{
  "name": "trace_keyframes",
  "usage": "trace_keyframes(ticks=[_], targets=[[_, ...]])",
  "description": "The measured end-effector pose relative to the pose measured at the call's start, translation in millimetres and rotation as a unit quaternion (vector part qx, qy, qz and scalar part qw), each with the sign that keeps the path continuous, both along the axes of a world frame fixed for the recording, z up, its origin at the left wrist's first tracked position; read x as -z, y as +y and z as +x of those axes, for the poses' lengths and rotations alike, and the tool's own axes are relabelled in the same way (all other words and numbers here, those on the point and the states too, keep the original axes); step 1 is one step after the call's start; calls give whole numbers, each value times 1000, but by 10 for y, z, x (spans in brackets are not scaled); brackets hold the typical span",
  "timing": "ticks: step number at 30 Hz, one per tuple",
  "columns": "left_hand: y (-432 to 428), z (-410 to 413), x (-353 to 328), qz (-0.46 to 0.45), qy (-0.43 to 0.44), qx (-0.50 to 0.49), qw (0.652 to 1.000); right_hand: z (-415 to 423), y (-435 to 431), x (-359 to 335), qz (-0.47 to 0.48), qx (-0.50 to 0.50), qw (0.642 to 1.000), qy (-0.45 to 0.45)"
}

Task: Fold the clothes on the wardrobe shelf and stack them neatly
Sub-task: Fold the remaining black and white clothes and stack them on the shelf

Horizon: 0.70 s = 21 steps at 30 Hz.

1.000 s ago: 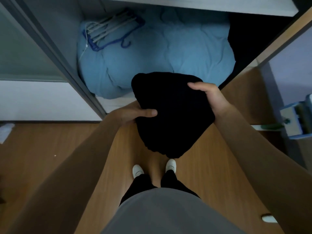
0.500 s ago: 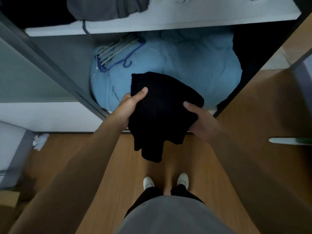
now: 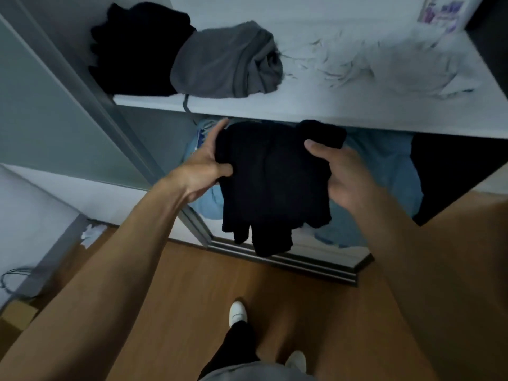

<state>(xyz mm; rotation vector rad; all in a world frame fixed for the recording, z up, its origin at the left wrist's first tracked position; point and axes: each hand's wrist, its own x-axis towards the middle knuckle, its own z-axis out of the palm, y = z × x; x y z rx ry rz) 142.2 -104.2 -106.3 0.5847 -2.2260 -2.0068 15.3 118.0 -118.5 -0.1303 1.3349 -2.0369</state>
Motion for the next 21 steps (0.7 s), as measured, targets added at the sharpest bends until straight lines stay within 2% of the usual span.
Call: trace_keyframes(ticks=[4,8,12,16,19,21], targets=[[-299,-426,-480,-26,107,-85,990,-352,-438,-574,-22,14,998,50],[-729,-1001,-1008,9,187,-146,971,-718,-1015,-1195,-48,38,994,87],[-1274,-1588,-1652,12,220,-149,964,-1108,-1625,-1858,-70,56,989,114],[-1721,-2048,-2220,-31,306,-135,942,-1536,-2127,-2375,-139,67,975,158],[-2020,-2222,-2370,-38,343,-113,932,-1774,-2381,-2445,-188,67,962,187],[-2206,-2271,-2184,-38,313,-114,942,-1891,-2487,-2230,-166,65,968,175]])
